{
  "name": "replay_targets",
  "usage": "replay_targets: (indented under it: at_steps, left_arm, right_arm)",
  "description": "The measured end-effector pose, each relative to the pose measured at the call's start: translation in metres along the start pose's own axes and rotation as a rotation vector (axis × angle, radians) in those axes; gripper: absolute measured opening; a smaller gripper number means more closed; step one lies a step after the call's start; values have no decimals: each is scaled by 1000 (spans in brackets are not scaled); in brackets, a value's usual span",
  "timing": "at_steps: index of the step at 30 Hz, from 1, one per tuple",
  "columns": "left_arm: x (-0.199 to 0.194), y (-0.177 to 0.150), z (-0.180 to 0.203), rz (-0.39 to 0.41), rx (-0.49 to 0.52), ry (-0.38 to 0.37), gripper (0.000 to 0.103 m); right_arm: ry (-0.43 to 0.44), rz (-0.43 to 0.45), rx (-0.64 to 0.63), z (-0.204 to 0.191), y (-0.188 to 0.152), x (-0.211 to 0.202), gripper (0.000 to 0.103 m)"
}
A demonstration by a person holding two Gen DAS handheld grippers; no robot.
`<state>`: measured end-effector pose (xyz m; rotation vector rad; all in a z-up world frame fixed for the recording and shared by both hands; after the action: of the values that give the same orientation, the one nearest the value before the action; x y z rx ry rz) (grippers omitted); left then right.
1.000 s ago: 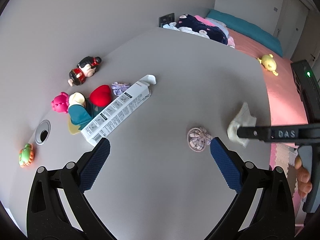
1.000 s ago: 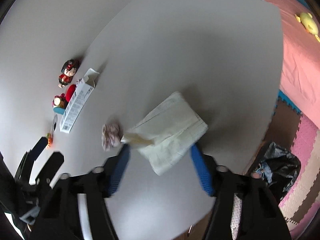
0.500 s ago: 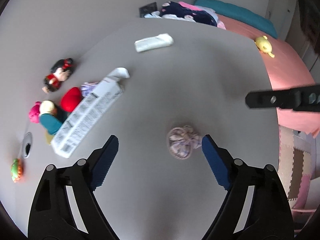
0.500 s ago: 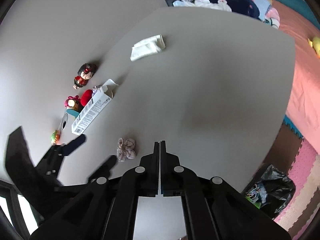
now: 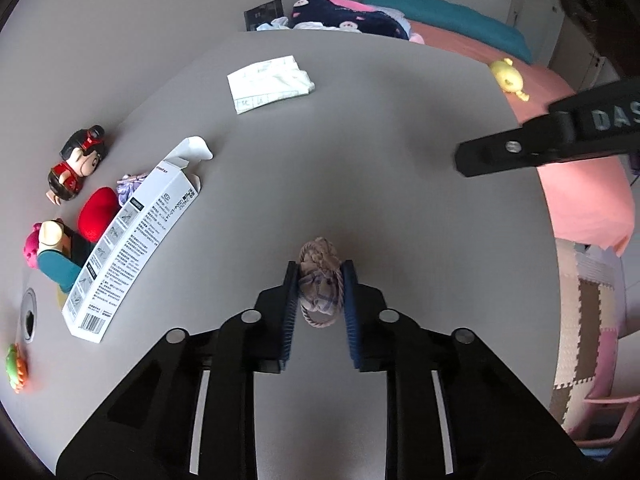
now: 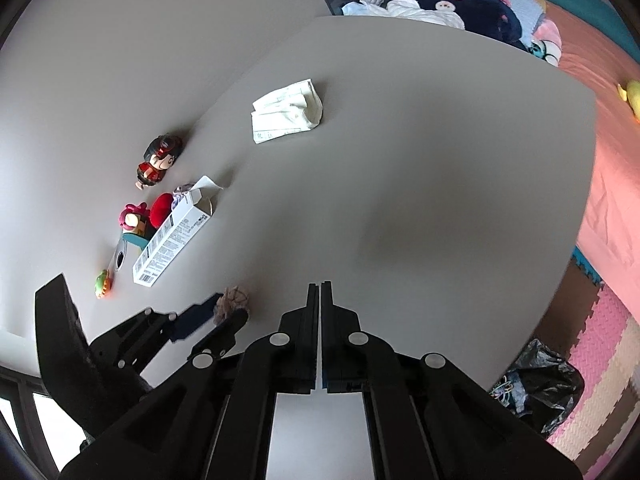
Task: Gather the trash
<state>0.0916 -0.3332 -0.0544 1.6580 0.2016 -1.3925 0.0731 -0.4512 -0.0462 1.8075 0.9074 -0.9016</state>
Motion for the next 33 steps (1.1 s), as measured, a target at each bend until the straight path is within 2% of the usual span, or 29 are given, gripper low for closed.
replay_targets:
  at_steps: [1,2,9,17,20,22,27,29,31,32,33]
  left_arm:
    - [-1,1,-2,7,-5,-4,19]
    - [-2,2,-3,13,-13,-6,19]
    - [-29,9,-20,70,-57,-47,19]
    - [-47,17,-34,98,-42,-50,19]
    - [-44,19,-36,93,-34,-57,19]
    - [-42,20,-38,90,-31,-62,19]
    - [-40,19,-38,86,-30,-73,19]
    - [-40,19,-39,84,-30,-75,19]
    - [-40,20,-38,85,-28,-77,19]
    - [-40,20,-39,86,-30,-80,19]
    - [-41,19,-39,87,-33,-80,19]
  right_arm:
    - [-7,12,3,-1,4,1,51]
    - [-14,34,-1,-2,9,1,55]
    - [-40,32,-83,-27,49,19,55]
    - [-97,58,-199,-48,116,59,71]
    - [-110,55,-251,-54,127,74,78]
    - [-147,64,-282,-54,134,85,78]
    - [-158,76,-312,-52,141,97,78]
    - [-171,80,-354,-55,142,100,72]
    - [-145,60,-359,-57,141,103,49]
    - [-129,60,-348,-58,142,102,43]
    - [-134,67,-352,-58,142,100,20]
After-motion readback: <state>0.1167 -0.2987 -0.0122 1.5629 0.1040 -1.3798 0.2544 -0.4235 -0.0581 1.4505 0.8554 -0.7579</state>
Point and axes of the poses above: each gripper's, at about its wrist camera, not at the fingertips, and x roughly the way its jaws point, z to its right, y to its top, the point moved 9 cm from there along x, roughly the way its jaws point, and after that the axes turned 7 degrees about -y, right-handed, at the moved point
